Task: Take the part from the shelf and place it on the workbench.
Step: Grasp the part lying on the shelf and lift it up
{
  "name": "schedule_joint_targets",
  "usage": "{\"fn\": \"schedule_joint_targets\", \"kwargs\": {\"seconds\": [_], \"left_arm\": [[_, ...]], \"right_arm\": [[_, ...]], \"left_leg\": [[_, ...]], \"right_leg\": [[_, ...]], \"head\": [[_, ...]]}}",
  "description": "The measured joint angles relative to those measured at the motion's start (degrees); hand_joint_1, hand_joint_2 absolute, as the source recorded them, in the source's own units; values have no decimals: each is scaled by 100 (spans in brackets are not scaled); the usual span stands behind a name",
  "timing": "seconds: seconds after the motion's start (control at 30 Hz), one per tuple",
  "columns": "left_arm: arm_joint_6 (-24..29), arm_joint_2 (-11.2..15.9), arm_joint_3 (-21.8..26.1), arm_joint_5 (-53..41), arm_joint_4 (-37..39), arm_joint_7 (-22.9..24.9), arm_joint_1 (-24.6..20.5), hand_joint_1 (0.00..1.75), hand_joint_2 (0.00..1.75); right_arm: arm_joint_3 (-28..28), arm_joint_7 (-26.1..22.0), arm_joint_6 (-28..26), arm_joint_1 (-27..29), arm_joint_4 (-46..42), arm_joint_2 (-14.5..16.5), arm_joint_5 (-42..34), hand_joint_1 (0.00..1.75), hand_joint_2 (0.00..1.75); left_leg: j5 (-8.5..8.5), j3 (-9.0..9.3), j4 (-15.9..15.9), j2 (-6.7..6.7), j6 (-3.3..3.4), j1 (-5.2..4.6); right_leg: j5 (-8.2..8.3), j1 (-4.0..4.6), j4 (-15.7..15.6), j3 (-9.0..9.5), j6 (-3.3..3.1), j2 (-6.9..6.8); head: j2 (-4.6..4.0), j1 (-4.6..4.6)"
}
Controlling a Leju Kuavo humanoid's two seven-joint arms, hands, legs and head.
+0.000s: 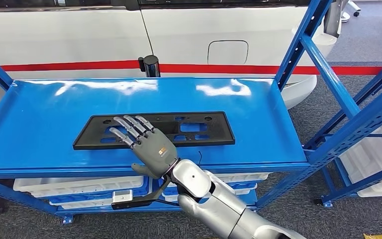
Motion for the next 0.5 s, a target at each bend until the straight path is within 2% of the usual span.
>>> {"fn": "schedule_joint_targets", "kwargs": {"seconds": [0.13,0.27,0.5], "left_arm": [[22,9,24,-26,0,9,-20,0,175],[55,18,30,-86,0,34,-23,0,175],[53,22,32,-136,0,52,-61,0,175]], "right_arm": [[-23,135,-132,-108,421,173,123,0,175],[-42,484,-375,-276,880,337,511,0,175],[-189,761,-438,-559,1653,590,735,0,175]], "left_leg": [[0,0,0,1,0,0],[0,0,0,1,0,0],[0,0,0,1,0,0]], "right_leg": [[0,0,0,-1,0,0],[0,-1,0,-1,0,0],[0,-1,0,-2,0,0]], "head": [[0,0],[0,1],[0,1]]}}
